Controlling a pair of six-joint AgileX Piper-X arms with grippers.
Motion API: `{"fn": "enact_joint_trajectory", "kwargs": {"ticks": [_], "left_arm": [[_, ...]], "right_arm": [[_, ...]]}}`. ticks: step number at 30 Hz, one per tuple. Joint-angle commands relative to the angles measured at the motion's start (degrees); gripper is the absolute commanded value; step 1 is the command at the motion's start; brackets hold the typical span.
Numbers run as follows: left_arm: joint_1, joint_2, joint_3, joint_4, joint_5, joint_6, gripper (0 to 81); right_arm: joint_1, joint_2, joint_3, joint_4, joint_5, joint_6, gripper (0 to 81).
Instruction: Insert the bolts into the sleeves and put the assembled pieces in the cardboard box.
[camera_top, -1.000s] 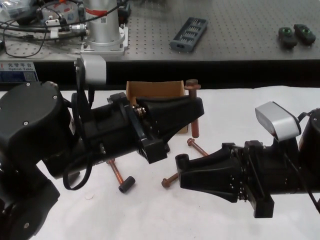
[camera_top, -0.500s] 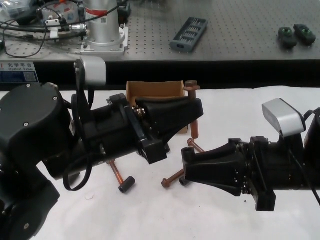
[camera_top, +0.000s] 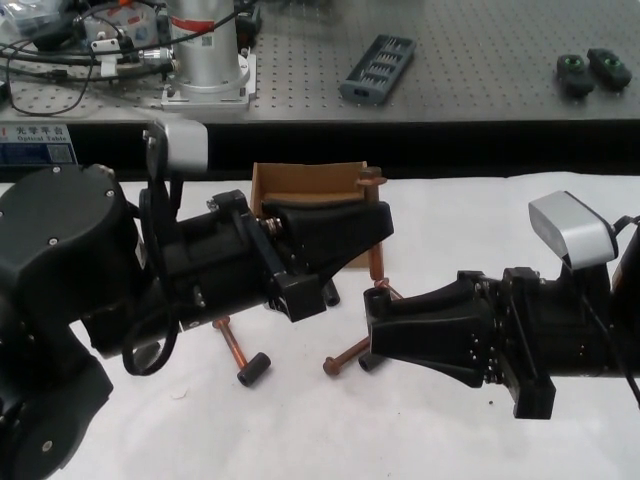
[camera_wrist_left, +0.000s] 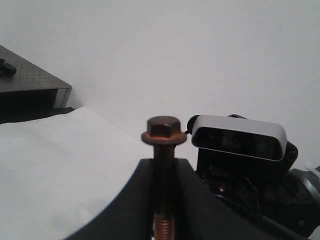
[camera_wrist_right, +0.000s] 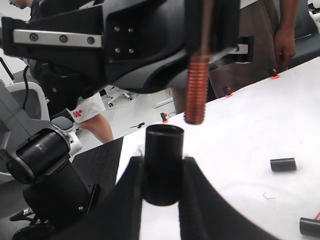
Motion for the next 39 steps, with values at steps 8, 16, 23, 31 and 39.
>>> {"fn": "enact_joint_trajectory", "kwargs": {"ticks": [8,16,23,31,39], "left_arm": [[0.15,-1.4,-0.17,-0.8,2.43,-2.44,0.6],[0.15,-1.4,-0.17,2.05,3.21,-1.74,0.6],[0.15,-1.4,-0.17,2.05,4.02,-1.74,0.6],[0.15,-1.4,-0.17,1.83,4.54,-2.44,0.6],[0.15,-1.4,-0.17,1.83,5.03,-3.12,0.6]], "right_arm": [[-0.35,0.1,-0.44,-0.92,0.0,-0.34,1.3],[-0.35,0.1,-0.44,-1.15,0.31,-0.34,1.3],[-0.35,0.1,-0.44,-1.83,1.04,-0.34,1.3],[-1.84,0.1,-0.44,-1.83,1.03,-0.34,1.3],[-2.09,0.1,-0.44,-1.83,1.03,-0.34,1.3]]}}
